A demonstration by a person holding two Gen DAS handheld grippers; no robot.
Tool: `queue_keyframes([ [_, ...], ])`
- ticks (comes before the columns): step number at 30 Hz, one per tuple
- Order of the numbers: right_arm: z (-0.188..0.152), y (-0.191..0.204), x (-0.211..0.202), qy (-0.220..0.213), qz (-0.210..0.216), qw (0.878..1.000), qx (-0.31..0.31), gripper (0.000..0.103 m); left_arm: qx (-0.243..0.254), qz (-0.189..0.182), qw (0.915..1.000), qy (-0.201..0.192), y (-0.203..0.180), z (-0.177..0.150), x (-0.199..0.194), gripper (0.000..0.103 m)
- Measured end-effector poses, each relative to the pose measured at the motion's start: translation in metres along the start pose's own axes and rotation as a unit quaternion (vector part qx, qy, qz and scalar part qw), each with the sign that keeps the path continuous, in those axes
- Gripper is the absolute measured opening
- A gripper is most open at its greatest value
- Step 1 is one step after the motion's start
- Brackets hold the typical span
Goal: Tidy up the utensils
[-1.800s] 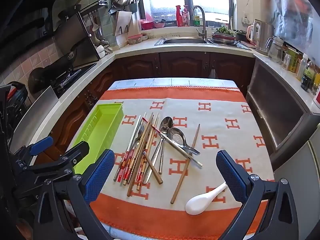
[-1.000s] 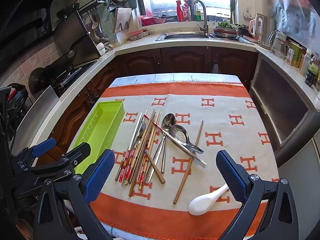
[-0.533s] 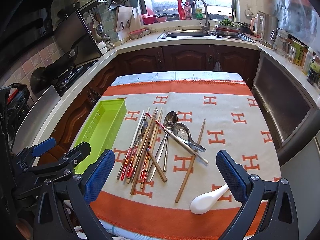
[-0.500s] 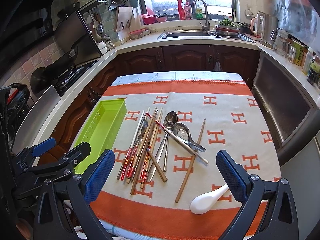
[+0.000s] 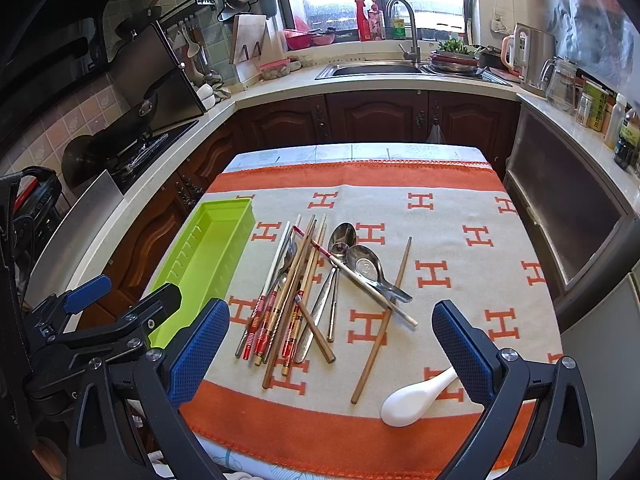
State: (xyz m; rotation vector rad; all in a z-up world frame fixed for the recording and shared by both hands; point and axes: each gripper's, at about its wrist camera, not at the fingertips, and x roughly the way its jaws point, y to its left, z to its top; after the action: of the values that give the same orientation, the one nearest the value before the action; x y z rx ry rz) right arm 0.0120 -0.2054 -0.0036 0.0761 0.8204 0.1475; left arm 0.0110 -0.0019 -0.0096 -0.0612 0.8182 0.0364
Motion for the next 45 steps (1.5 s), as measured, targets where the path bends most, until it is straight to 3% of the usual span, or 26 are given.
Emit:
queue_keyframes([
  [45,-0.0077,0.0016,-0.0017,0.007,0.001,1.000,0.011,0.102,0.006,-0.005,0.9998,0.016,0.0006,-0.0053,0.0064,0.101],
])
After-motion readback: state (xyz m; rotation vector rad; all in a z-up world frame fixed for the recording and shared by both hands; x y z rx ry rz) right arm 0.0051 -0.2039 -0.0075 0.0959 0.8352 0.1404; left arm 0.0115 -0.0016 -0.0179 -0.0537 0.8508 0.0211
